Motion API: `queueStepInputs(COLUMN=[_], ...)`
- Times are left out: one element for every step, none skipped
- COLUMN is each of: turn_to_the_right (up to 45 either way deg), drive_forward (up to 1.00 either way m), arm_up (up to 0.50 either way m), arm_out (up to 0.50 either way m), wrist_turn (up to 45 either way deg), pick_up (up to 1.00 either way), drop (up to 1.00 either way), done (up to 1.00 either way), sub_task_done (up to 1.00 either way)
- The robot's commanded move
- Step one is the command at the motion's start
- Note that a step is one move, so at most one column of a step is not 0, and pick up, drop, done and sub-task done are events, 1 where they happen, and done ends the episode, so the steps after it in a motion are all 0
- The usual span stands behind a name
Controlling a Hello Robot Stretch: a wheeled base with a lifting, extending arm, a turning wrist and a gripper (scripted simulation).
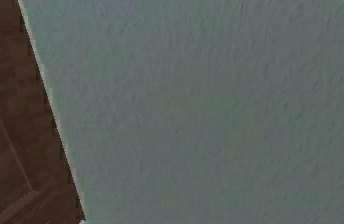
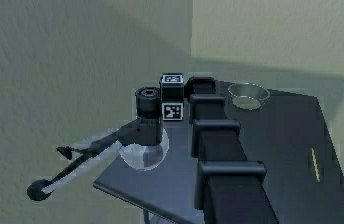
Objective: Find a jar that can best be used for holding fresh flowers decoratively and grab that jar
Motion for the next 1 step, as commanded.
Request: queueStepInputs(turn_to_the_right=[0.0], drive_forward=[0.0], arm_up=[0.0], arm_out=[0.0], wrist_turn=[45.0], pick_up=[0.0], drop=[0.0], done=[0.0], sub_task_done=[0.0])
